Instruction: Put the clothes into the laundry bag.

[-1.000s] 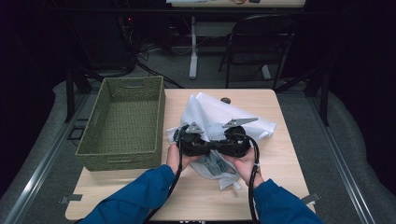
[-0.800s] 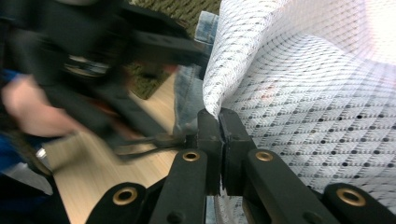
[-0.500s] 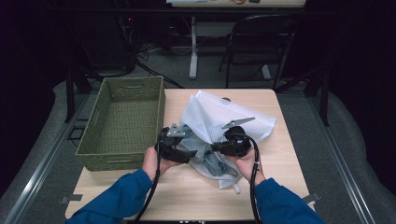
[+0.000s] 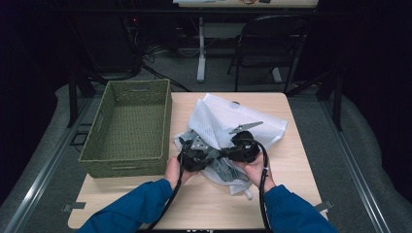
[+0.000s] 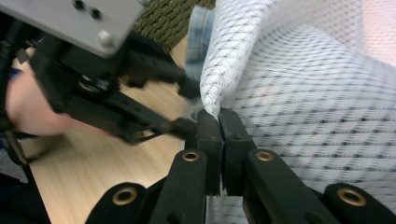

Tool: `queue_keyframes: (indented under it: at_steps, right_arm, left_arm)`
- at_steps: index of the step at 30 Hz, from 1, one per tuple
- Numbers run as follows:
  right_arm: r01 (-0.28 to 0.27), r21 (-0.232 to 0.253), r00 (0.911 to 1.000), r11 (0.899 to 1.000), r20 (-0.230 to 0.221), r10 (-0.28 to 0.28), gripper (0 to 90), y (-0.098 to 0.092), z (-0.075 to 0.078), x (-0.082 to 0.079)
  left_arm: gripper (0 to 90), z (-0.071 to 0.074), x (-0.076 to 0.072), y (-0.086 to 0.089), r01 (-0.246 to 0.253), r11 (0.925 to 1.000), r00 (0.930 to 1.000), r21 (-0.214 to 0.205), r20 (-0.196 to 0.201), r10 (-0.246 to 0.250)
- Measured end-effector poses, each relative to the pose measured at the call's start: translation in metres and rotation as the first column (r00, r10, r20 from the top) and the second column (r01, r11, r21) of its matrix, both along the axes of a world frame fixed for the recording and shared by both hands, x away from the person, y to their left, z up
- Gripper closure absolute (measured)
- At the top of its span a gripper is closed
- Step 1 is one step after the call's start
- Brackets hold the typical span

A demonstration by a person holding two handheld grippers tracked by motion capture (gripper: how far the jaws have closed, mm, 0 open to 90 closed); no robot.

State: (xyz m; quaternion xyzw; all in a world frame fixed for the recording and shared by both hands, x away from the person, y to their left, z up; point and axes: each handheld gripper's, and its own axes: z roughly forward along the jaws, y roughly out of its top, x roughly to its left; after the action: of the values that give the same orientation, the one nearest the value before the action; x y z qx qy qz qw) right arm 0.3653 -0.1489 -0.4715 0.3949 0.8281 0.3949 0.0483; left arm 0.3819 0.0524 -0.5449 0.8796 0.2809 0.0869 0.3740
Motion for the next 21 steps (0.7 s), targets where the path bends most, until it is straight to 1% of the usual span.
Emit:
queue_keyframes:
  at_steps: [1, 2, 3, 4, 5, 6, 7, 8, 9, 10, 11, 12, 13, 14, 15, 16, 17, 18, 19, 20, 21]
  right_arm:
    - [0.001, 0.000, 1.0000, 1.000, 0.007, -0.001, 89.1, 0.001, 0.001, -0.001]
    - [-0.003, 0.009, 0.9998, 1.000, 0.020, 0.002, 89.2, 0.001, 0.002, -0.001]
    - [-0.010, 0.013, 0.9993, 1.000, 0.037, 0.009, 89.2, 0.001, 0.004, -0.002]
    - [-0.012, 0.023, 0.9989, 1.000, 0.045, 0.011, 89.3, 0.001, 0.007, -0.004]
    - [-0.022, 0.047, 0.9984, 0.999, 0.053, 0.019, 89.4, 0.001, 0.010, -0.005]
    - [-0.031, 0.060, 0.9978, 0.998, 0.061, 0.027, 89.4, 0.002, 0.014, -0.007]
    - [-0.039, 0.069, 0.9969, 0.997, 0.071, 0.035, 89.4, 0.003, 0.018, -0.009]
    - [-0.053, 0.088, 0.9956, 0.995, 0.082, 0.046, 89.4, 0.002, 0.021, -0.011]
    - [-0.058, 0.110, 0.9955, 0.992, 0.082, 0.049, 89.4, 0.002, 0.024, -0.013]
    - [-0.058, 0.110, 0.9955, 0.992, 0.082, 0.049, 89.4, 0.002, 0.024, -0.013]
    - [-0.062, 0.113, 0.9953, 0.992, 0.081, 0.053, 89.4, 0.000, 0.026, -0.015]
    - [-0.051, 0.108, 0.9972, 0.993, 0.060, 0.045, 89.4, -0.004, 0.025, -0.016]
    - [-0.045, 0.083, 0.9982, 0.996, 0.043, 0.041, 89.3, -0.008, 0.022, -0.015]
    - [-0.025, 0.045, 0.9994, 0.999, 0.026, 0.024, 89.3, -0.011, 0.018, -0.013]
    - [-0.019, -0.011, 0.9998, 1.000, 0.000, 0.019, 89.3, -0.013, 0.012, -0.010]
    - [-0.003, -0.023, 0.9996, 1.000, -0.029, 0.002, 89.2, -0.016, 0.006, -0.007]
    - [0.005, -0.047, 0.9987, 0.999, -0.050, -0.008, 89.2, -0.018, 0.000, -0.004]
    - [0.007, -0.079, 0.9980, 0.997, -0.062, -0.012, 89.1, -0.020, -0.004, -0.001]
    - [0.014, -0.073, 0.9973, 0.997, -0.071, -0.019, 88.9, -0.021, -0.006, 0.000]
    - [0.007, -0.087, 0.9968, 0.996, -0.078, -0.014, 88.8, -0.022, -0.007, 0.001]
    - [0.009, -0.097, 0.9974, 0.995, -0.071, -0.016, 88.5, -0.022, -0.007, 0.001]
  left_arm:
    - [79.2, -0.001, 0.000, -0.003, -0.011, 0.9995, 0.9999, -0.030, 0.000, 0.011]
    - [80.3, -0.001, 0.000, -0.003, -0.011, 0.9995, 0.9999, -0.030, 0.000, 0.011]
    - [80.8, 0.001, 0.000, -0.005, -0.012, 0.9990, 0.9999, -0.042, 0.011, 0.012]
    - [81.0, 0.004, -0.001, -0.007, -0.014, 0.9975, 0.9997, -0.069, 0.021, 0.016]
    - [81.2, 0.008, -0.003, -0.009, -0.021, 0.9942, 0.9994, -0.106, 0.025, 0.024]
    - [81.2, 0.019, -0.005, -0.014, -0.021, 0.9871, 0.9986, -0.159, 0.045, 0.029]
    - [81.3, 0.019, -0.005, -0.014, -0.021, 0.9871, 0.9986, -0.159, 0.045, 0.029]
    - [81.3, 0.025, -0.005, -0.017, -0.023, 0.9826, 0.9976, -0.184, 0.061, 0.034]
    - [81.2, 0.029, -0.004, -0.019, -0.022, 0.9779, 0.9962, -0.208, 0.078, 0.039]
    - [81.2, 0.032, -0.003, -0.021, -0.037, 0.9714, 0.9954, -0.235, 0.078, 0.057]
    - [81.2, 0.032, 0.000, -0.023, -0.038, 0.9707, 0.9955, -0.237, 0.075, 0.057]
    - [80.5, 0.024, 0.007, -0.026, -0.038, 0.9755, 0.9981, -0.217, 0.038, 0.048]
    - [79.8, 0.018, 0.009, -0.027, -0.031, 0.9808, 0.9992, -0.193, 0.020, 0.035]
    - [78.2, 0.013, 0.009, -0.027, -0.018, 0.9855, 0.9998, -0.169, 0.007, 0.019]
    - [75.4, 0.009, 0.009, -0.026, -0.006, 0.9878, 1.0000, -0.156, -0.001, 0.006]
    - [72.0, 0.008, 0.009, -0.025, 0.011, 0.9914, 0.9999, -0.130, -0.004, -0.012]
    - [68.8, 0.008, 0.009, -0.025, 0.011, 0.9914, 0.9999, -0.130, -0.004, -0.012]
    - [62.9, 0.012, 0.007, -0.021, 0.029, 0.9935, 0.9994, -0.110, -0.016, -0.031]
    - [57.7, 0.015, 0.006, -0.019, 0.041, 0.9954, 0.9989, -0.086, -0.018, -0.043]
    - [52.2, 0.018, 0.004, -0.015, 0.048, 0.9956, 0.9984, -0.080, -0.025, -0.050]
    - [46.4, 0.018, 0.004, -0.015, 0.048, 0.9956, 0.9984, -0.080, -0.025, -0.050]
